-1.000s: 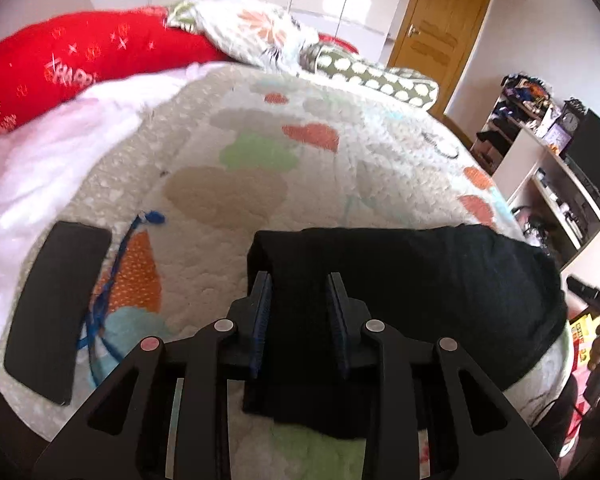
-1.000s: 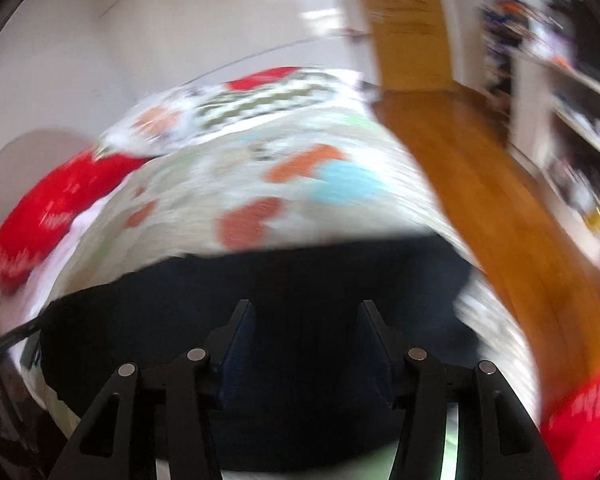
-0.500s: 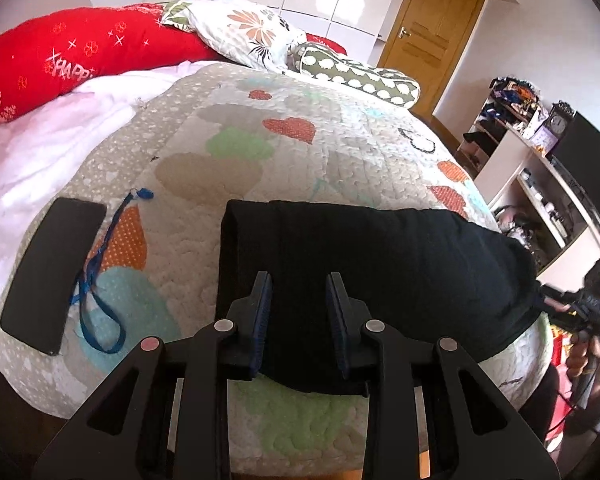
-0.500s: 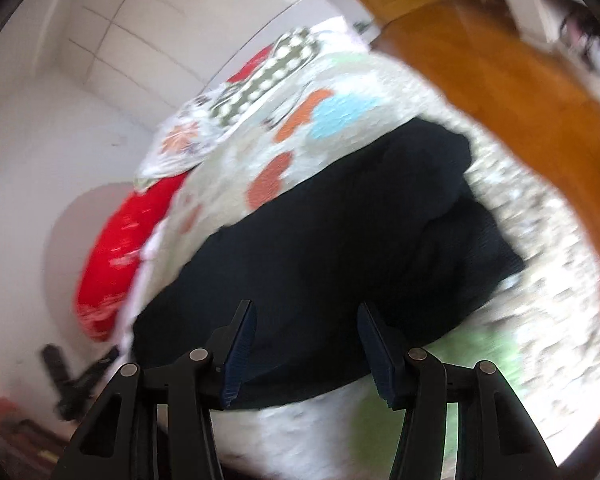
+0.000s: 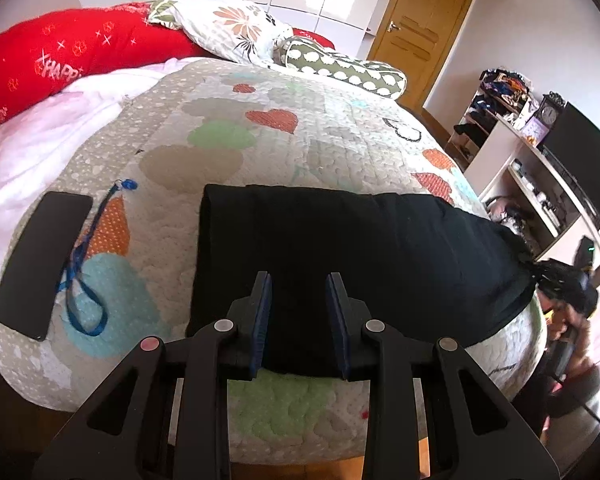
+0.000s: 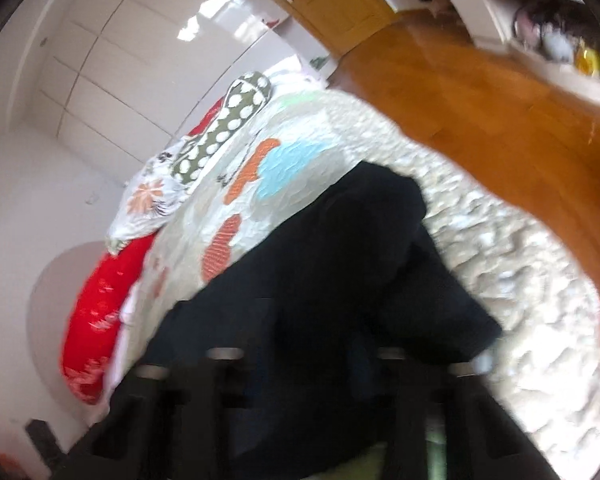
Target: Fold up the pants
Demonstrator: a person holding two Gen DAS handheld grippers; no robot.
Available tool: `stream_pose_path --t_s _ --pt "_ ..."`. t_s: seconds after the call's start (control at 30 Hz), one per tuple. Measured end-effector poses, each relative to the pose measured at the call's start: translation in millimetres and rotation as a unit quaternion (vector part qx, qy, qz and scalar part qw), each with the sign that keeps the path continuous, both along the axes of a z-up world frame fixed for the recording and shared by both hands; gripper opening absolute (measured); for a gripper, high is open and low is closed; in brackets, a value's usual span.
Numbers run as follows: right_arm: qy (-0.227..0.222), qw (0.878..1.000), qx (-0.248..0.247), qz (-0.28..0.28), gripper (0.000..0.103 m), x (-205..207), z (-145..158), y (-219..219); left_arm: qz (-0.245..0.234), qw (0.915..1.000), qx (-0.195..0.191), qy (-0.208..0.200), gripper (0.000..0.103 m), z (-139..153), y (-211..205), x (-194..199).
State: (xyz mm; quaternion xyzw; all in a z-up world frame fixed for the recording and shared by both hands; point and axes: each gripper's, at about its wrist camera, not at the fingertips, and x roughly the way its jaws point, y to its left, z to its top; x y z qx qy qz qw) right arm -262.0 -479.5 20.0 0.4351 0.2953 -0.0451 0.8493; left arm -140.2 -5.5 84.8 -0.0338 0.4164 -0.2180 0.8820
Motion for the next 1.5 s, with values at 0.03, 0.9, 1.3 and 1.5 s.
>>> stream_pose_path --t_s 0.03,0.9,1.3,1.5 --pt "-0.005 1.0 -0.014 0.003 0.007 -6 7 1 0.003 1.0 0.004 -0.003 0.027 1 2 -1" --pt "0.124 0.979 -0.155 -0.042 0.017 -19 -1 -17 0.052 0.9953 -0.05 0.065 0.06 -31 30 11" --pt "0.088 0.977 -0.177 -0.079 0.032 -38 47 -14 0.031 0.9986 -0.006 0.043 0.021 -40 21 18" --pt "0.044 0.984 -0.173 -0.027 0.038 -23 61 9 0.038 0.9976 0.001 0.057 0.019 -52 27 21"
